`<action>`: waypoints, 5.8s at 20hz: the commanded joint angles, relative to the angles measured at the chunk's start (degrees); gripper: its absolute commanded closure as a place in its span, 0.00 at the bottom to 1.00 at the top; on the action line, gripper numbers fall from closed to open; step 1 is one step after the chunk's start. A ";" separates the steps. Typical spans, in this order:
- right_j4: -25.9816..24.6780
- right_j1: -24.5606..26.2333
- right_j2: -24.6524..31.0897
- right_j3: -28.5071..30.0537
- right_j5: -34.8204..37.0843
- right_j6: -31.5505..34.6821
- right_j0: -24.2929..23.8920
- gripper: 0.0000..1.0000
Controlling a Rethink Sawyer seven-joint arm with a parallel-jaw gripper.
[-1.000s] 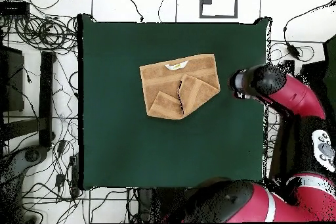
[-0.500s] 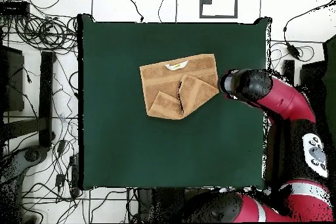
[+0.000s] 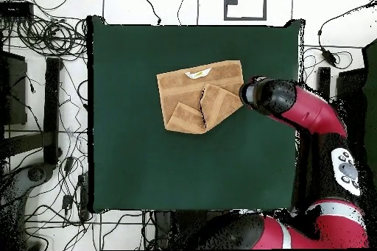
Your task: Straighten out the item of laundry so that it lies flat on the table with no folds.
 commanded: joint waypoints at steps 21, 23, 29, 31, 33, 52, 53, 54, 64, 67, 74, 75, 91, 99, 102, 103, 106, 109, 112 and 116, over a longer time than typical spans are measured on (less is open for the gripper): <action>5.25 13.32 -2.23 -4.63 0.06 9.06 12.03 0.00; 5.12 12.99 -1.50 -3.52 -0.25 7.03 10.87 0.00; 4.85 13.23 -0.17 -3.79 3.10 1.09 7.04 0.00; 4.16 14.56 -0.61 -5.18 4.13 -0.59 6.27 0.00; 3.41 15.95 -0.82 -5.93 3.43 -1.67 5.56 0.00; 1.37 15.50 1.60 -3.63 0.40 -4.43 2.99 1.00; 1.31 15.48 1.69 -3.58 0.34 -4.49 2.93 1.00; 1.22 15.45 1.64 -3.63 0.48 -4.51 2.97 1.00; 1.00 11.96 2.71 -0.40 3.76 -7.52 1.50 1.00; 0.60 9.79 4.30 2.92 3.09 -9.92 -0.62 1.00; -2.18 5.63 7.30 9.47 2.70 -13.69 -4.49 1.00; -2.73 5.17 7.81 10.14 2.74 -13.97 -5.06 1.00; -12.32 2.44 13.30 14.42 1.84 -14.93 -10.43 1.00; -17.06 1.10 14.24 17.15 -0.56 -14.61 -11.68 1.00; -18.32 0.35 14.18 17.83 0.11 -13.96 -11.80 1.00; -18.82 0.00 13.94 18.07 0.40 -13.67 -11.61 1.00; -20.09 -1.10 13.83 19.63 0.20 -13.53 -11.94 1.00; -21.83 -2.18 13.79 22.17 -1.66 -13.74 -13.13 1.00; -24.34 -2.95 13.82 24.93 -4.61 -13.59 -14.56 1.00; -28.36 -3.52 13.42 27.85 -8.43 -12.87 -15.68 1.00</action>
